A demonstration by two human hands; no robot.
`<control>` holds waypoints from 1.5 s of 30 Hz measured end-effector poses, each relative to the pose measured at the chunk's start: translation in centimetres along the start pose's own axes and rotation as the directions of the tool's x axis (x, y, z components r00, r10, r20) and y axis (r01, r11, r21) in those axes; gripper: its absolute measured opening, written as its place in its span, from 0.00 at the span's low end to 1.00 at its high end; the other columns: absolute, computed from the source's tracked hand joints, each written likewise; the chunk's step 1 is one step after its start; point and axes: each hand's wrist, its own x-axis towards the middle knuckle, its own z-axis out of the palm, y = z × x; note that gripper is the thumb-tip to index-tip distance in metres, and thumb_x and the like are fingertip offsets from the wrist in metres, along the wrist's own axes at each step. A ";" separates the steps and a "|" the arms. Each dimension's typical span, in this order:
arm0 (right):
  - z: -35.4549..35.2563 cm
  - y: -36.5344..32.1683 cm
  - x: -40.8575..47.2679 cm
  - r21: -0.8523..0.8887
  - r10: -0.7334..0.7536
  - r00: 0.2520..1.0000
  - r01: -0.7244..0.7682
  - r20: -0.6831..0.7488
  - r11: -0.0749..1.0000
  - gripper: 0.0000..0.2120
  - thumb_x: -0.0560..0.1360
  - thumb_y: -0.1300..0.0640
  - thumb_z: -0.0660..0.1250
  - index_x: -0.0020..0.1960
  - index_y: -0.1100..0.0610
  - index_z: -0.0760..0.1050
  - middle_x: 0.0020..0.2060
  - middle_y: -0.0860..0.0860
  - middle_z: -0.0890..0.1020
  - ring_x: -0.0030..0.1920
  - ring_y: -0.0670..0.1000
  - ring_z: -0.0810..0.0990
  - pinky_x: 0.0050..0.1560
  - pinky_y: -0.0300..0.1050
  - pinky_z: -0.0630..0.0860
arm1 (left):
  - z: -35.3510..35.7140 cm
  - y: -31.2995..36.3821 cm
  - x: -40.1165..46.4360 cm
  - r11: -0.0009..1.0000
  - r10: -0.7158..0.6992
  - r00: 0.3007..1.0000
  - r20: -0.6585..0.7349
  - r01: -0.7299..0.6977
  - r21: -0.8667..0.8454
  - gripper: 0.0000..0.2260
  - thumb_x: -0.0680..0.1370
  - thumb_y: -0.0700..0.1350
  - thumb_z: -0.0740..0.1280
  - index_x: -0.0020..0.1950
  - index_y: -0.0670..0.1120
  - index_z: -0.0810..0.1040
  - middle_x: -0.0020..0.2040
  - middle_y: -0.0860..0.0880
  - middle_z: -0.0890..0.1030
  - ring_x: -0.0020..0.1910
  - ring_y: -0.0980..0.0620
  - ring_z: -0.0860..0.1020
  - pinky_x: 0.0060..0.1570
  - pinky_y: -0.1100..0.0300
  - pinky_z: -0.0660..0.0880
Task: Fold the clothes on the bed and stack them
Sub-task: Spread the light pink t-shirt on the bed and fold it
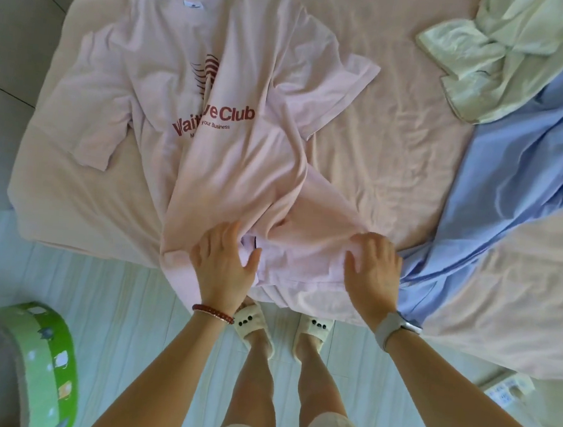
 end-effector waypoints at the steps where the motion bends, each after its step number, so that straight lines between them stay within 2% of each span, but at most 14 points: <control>1: 0.0 -0.7 0.0 -0.001 -0.145 0.989 0.145 0.003 0.989 0.12 0.67 0.67 0.72 0.50 0.63 0.79 0.44 0.60 0.80 0.45 0.62 0.79 0.44 0.54 0.74 | 0.2 0.0 0.4 0.997 -0.069 0.997 0.028 0.070 -0.012 0.14 0.71 0.43 0.72 0.54 0.41 0.77 0.53 0.41 0.79 0.54 0.39 0.75 0.51 0.46 0.68; 3: 0.5 -2.4 0.5 0.080 -0.285 0.955 0.278 0.088 0.957 0.08 0.69 0.65 0.71 0.48 0.62 0.80 0.41 0.57 0.81 0.42 0.58 0.80 0.39 0.48 0.76 | 0.3 -0.7 1.4 0.952 -0.249 0.966 0.068 0.257 -0.164 0.06 0.75 0.39 0.65 0.50 0.39 0.78 0.46 0.39 0.81 0.48 0.38 0.77 0.47 0.51 0.67; 5: 2.0 -4.4 1.0 0.175 -0.262 0.917 0.217 0.300 0.960 0.08 0.76 0.59 0.64 0.52 0.59 0.78 0.47 0.54 0.82 0.50 0.55 0.79 0.42 0.47 0.75 | -0.3 -1.6 2.3 0.858 -0.341 0.937 0.078 0.345 -0.380 0.06 0.77 0.36 0.62 0.50 0.37 0.78 0.42 0.39 0.81 0.43 0.42 0.77 0.42 0.58 0.67; 9: 6.5 -7.7 0.9 0.146 -0.029 0.844 -0.059 0.535 0.988 0.21 0.76 0.45 0.61 0.64 0.55 0.70 0.61 0.51 0.74 0.65 0.52 0.66 0.58 0.49 0.68 | -2.2 -3.1 2.4 0.824 -0.336 0.941 0.033 0.310 -0.475 0.05 0.76 0.34 0.63 0.49 0.37 0.77 0.41 0.47 0.77 0.42 0.48 0.73 0.38 0.68 0.64; 13: 8.8 -9.5 1.9 0.045 0.257 0.831 -0.320 0.494 0.947 0.25 0.73 0.38 0.61 0.62 0.54 0.70 0.61 0.51 0.72 0.65 0.54 0.65 0.60 0.52 0.63 | -3.2 -4.9 2.2 0.813 -0.397 0.918 0.016 0.360 -0.458 0.04 0.76 0.35 0.63 0.49 0.38 0.77 0.41 0.48 0.77 0.41 0.49 0.73 0.35 0.69 0.63; 18: 10.0 -10.6 4.2 0.189 0.456 0.738 -0.605 0.498 0.774 0.14 0.73 0.51 0.61 0.57 0.54 0.73 0.59 0.52 0.73 0.65 0.56 0.65 0.63 0.55 0.62 | -3.1 -5.2 2.0 0.811 -0.355 0.933 0.064 0.341 -0.475 0.03 0.76 0.36 0.63 0.45 0.42 0.75 0.39 0.51 0.76 0.38 0.53 0.72 0.34 0.75 0.66; 21: 8.8 -9.8 3.6 0.495 0.461 0.725 -0.688 0.512 0.531 0.03 0.72 0.57 0.60 0.44 0.56 0.71 0.39 0.51 0.75 0.44 0.55 0.75 0.49 0.47 0.75 | -3.1 -4.9 1.3 0.835 -0.326 0.944 0.040 0.308 -0.456 0.03 0.77 0.38 0.63 0.46 0.41 0.76 0.41 0.50 0.77 0.39 0.53 0.73 0.36 0.71 0.64; 23: 7.3 -8.4 3.0 0.636 0.474 0.738 -0.665 0.480 0.391 0.05 0.74 0.61 0.59 0.40 0.56 0.67 0.33 0.50 0.72 0.35 0.52 0.71 0.36 0.37 0.72 | -3.2 -4.2 0.6 0.875 -0.265 0.964 -0.006 0.238 -0.422 0.04 0.78 0.38 0.63 0.47 0.39 0.76 0.40 0.51 0.76 0.38 0.52 0.73 0.37 0.69 0.63; 25: 5.2 -6.4 3.0 0.716 0.505 0.746 -0.626 0.435 0.309 0.06 0.75 0.64 0.58 0.41 0.55 0.66 0.34 0.52 0.74 0.37 0.51 0.73 0.41 0.41 0.75 | -3.5 -2.7 0.2 0.909 -0.163 0.986 -0.018 0.143 -0.391 0.05 0.78 0.37 0.62 0.48 0.38 0.77 0.38 0.52 0.76 0.36 0.53 0.73 0.37 0.68 0.64; 31: -3.0 -0.4 4.5 0.688 0.572 0.819 -0.433 0.031 0.582 0.09 0.78 0.65 0.52 0.52 0.60 0.70 0.33 0.48 0.70 0.31 0.46 0.68 0.26 0.28 0.64 | -4.2 5.3 0.0 0.924 0.245 0.969 0.026 -0.225 -0.310 0.05 0.77 0.37 0.62 0.45 0.39 0.78 0.39 0.45 0.79 0.36 0.46 0.76 0.36 0.56 0.72; 37: -9.9 6.6 6.5 0.382 0.462 0.868 -0.370 -0.184 0.847 0.12 0.79 0.61 0.51 0.58 0.59 0.70 0.44 0.57 0.78 0.41 0.59 0.74 0.38 0.43 0.60 | -1.4 11.6 -0.7 0.863 0.462 0.852 0.245 -0.369 -0.346 0.08 0.78 0.39 0.61 0.53 0.42 0.78 0.48 0.46 0.79 0.47 0.45 0.76 0.45 0.55 0.72; 40: -10.6 10.2 7.3 0.157 0.532 0.840 -0.515 -0.106 0.843 0.14 0.80 0.58 0.52 0.63 0.59 0.68 0.59 0.60 0.74 0.54 0.65 0.74 0.47 0.52 0.67 | 1.2 12.4 -1.1 0.886 0.452 0.760 0.466 -0.321 -0.335 0.14 0.79 0.41 0.60 0.64 0.44 0.73 0.60 0.46 0.75 0.60 0.47 0.72 0.59 0.55 0.68; 42: -9.7 11.1 6.9 0.008 0.524 0.852 -0.524 0.008 0.852 0.18 0.79 0.56 0.54 0.67 0.59 0.65 0.64 0.61 0.68 0.60 0.65 0.71 0.56 0.56 0.66 | 2.0 11.9 -1.5 0.916 0.372 0.793 0.483 -0.226 -0.333 0.15 0.79 0.41 0.60 0.65 0.43 0.71 0.62 0.45 0.73 0.63 0.48 0.71 0.62 0.55 0.67; 45: -7.3 10.6 4.8 -0.245 0.328 0.943 -0.304 0.064 0.921 0.24 0.76 0.59 0.58 0.72 0.55 0.61 0.69 0.59 0.64 0.68 0.59 0.64 0.67 0.59 0.55 | 2.3 10.2 -2.1 0.931 0.198 0.885 0.421 -0.036 -0.363 0.13 0.78 0.38 0.61 0.62 0.41 0.74 0.61 0.44 0.73 0.62 0.47 0.72 0.61 0.59 0.67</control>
